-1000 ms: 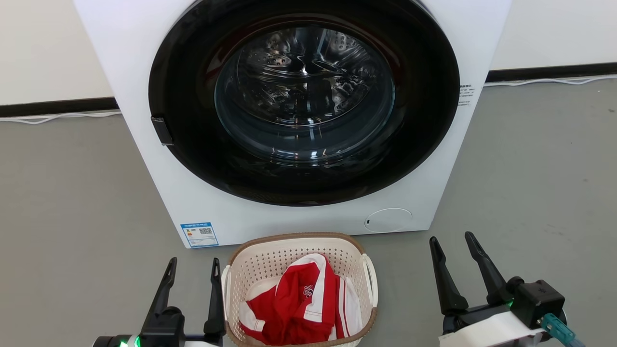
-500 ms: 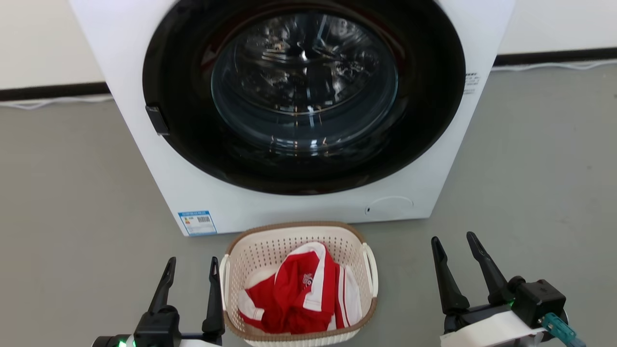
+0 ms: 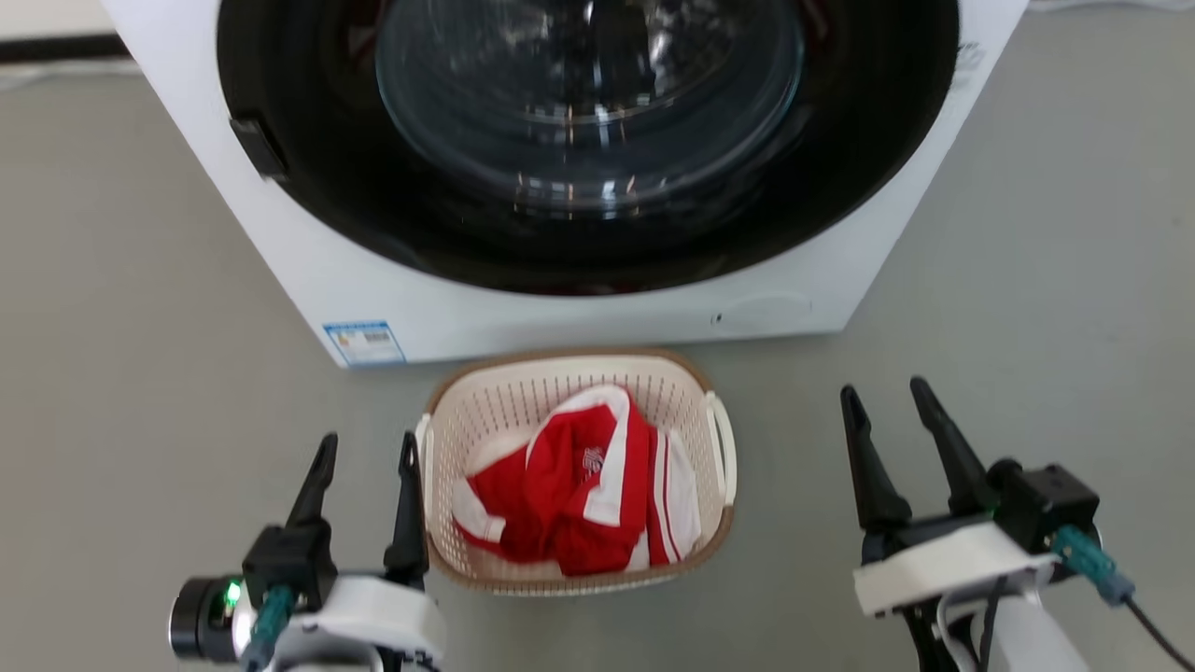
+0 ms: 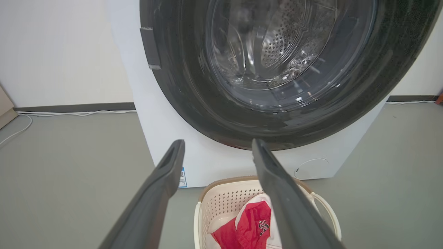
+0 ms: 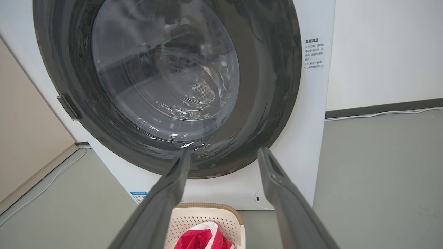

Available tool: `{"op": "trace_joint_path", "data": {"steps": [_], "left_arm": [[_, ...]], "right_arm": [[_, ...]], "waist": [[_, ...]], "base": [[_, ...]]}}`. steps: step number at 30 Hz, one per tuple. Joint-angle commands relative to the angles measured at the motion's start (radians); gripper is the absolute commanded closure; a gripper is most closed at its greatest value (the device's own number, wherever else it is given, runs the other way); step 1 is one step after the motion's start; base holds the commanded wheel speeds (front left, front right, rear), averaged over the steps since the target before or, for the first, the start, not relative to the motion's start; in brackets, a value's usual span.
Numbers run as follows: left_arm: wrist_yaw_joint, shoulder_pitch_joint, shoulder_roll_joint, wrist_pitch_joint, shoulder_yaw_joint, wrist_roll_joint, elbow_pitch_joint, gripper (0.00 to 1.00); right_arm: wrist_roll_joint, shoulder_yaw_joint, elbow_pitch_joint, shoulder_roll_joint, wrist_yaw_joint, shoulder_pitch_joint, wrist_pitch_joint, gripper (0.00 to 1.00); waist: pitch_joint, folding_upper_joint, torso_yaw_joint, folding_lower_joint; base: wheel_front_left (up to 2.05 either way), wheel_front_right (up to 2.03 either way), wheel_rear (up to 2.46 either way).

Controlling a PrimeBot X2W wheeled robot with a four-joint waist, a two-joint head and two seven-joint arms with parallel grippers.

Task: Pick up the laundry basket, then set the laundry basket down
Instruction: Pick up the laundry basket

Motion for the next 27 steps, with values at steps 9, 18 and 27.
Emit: {"op": "trace_joint_path", "data": {"steps": [9, 18, 27], "left_arm": [[-0.054, -0.202, -0.004, -0.006, 0.046, -0.02, 0.117, 0.0], [-0.077, -0.371, -0.004, -0.006, 0.055, -0.047, 0.273, 0.0], [-0.088, -0.523, -0.004, -0.006, 0.03, -0.085, 0.446, 0.0]], "right_arm": [[-0.007, 0.001, 0.079, -0.002, 0.007, -0.175, -0.011, 0.0], [-0.022, -0.021, 0.181, -0.002, 0.007, -0.322, -0.011, 0.0], [-0.045, -0.047, 0.296, -0.002, 0.007, -0.446, -0.011, 0.0]], "waist": [[0.212, -0.0001, 0.022, 0.0], [0.383, -0.0001, 0.046, 0.0], [0.528, -0.0001, 0.078, 0.0]], "base": [[0.0, 0.0, 0.0], [0.0, 0.0, 0.0], [0.0, 0.0, 0.0]]}}
